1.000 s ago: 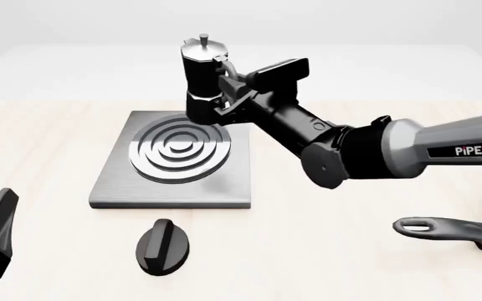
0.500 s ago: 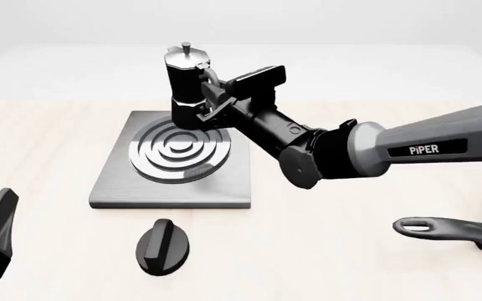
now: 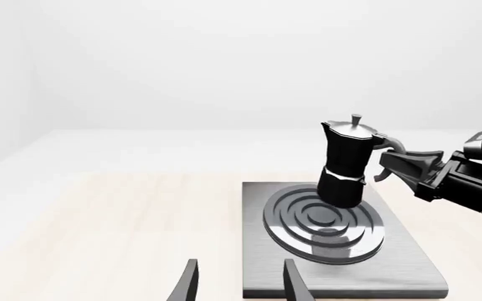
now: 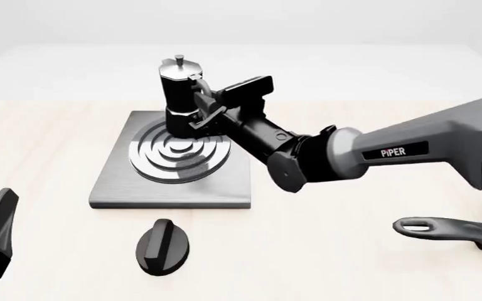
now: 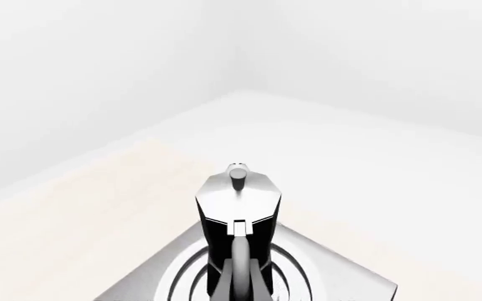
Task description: Put the moka pot on the stove.
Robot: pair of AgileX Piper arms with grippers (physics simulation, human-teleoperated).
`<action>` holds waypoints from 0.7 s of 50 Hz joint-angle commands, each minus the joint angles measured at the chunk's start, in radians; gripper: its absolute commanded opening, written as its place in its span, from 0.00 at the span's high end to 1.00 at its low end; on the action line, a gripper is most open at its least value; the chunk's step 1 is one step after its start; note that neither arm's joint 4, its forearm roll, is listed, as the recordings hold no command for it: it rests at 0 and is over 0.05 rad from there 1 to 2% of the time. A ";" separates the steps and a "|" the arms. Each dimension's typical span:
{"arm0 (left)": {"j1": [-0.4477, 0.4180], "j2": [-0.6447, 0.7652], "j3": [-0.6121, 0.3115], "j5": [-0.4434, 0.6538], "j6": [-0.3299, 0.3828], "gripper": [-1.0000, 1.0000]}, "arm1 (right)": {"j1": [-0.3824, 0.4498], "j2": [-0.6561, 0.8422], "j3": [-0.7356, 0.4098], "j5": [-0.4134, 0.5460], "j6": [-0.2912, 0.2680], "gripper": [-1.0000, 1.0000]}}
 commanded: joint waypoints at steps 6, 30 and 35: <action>0.000 0.000 0.000 0.000 0.000 0.00 | 0.010 0.025 -0.019 -0.004 0.015 1.00; 0.000 0.000 0.000 0.000 0.000 0.00 | 0.018 0.075 -0.042 0.002 0.022 1.00; 0.000 0.000 0.000 0.000 0.000 0.00 | 0.021 0.082 -0.047 0.009 0.018 1.00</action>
